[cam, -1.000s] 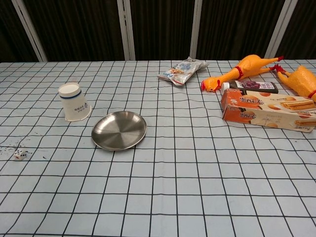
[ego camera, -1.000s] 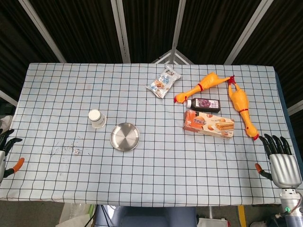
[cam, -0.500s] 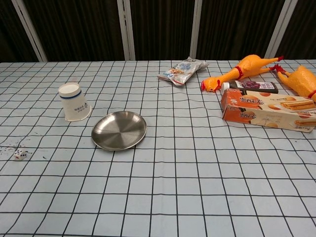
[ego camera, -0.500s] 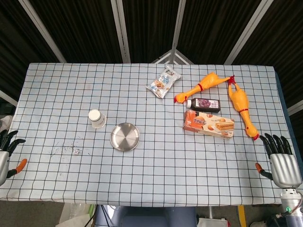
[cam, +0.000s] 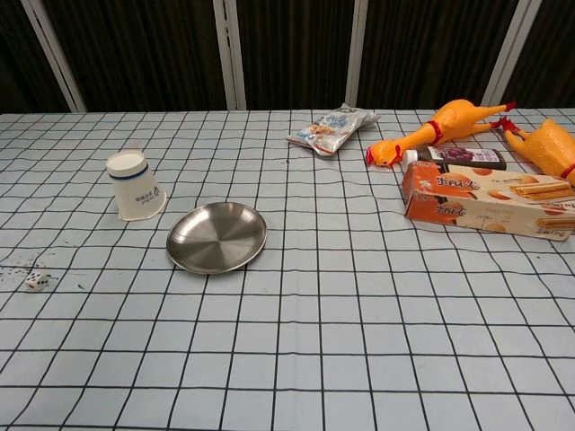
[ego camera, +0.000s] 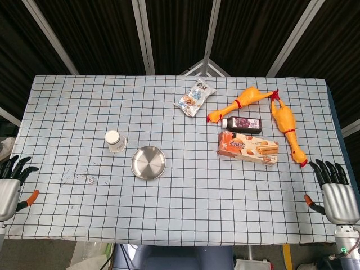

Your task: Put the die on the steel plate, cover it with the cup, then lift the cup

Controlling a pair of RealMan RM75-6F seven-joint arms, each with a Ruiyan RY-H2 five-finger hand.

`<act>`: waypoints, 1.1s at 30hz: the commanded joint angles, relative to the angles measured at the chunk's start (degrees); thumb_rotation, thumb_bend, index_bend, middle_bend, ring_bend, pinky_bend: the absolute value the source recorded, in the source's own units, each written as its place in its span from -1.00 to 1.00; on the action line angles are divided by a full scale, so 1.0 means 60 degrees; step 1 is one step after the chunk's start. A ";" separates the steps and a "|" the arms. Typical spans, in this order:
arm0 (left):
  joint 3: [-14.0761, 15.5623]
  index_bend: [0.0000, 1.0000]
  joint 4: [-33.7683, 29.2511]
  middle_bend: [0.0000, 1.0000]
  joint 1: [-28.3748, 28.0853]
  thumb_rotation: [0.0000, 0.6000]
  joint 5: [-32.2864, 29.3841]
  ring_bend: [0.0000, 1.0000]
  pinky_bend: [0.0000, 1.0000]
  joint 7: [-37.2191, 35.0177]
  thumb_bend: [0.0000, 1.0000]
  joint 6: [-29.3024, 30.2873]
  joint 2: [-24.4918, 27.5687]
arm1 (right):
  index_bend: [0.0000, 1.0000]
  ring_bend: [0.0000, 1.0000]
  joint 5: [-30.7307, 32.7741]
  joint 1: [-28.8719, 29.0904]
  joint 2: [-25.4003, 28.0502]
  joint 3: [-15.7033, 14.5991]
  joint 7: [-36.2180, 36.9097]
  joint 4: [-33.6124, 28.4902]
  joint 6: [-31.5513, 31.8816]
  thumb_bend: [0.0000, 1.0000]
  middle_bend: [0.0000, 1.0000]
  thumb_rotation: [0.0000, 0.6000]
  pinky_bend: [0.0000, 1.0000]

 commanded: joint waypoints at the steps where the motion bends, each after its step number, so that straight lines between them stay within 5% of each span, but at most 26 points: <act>1: -0.0001 -0.42 0.0073 -0.74 -0.0129 1.00 -0.0013 -0.89 -0.80 0.0045 -0.24 -0.0188 -0.0098 | -0.76 -0.83 0.0033 0.0014 -0.0008 0.0002 -0.0003 -0.0004 -0.0041 -0.48 -0.78 1.00 -1.00; 20: -0.0249 -0.38 0.0227 -0.71 -0.1512 1.00 -0.0774 -0.89 -0.80 0.1451 -0.24 -0.2358 -0.1108 | -0.76 -0.83 0.0118 0.0071 -0.0081 -0.0015 0.0076 0.0108 -0.0227 -0.48 -0.78 1.00 -1.00; 33: -0.0309 -0.28 0.1141 -0.72 -0.1755 1.00 -0.1680 -0.89 -0.80 0.2535 -0.17 -0.2676 -0.2295 | -0.76 -0.83 0.0148 0.0098 -0.0093 -0.0020 0.0204 0.0196 -0.0306 -0.48 -0.78 1.00 -1.00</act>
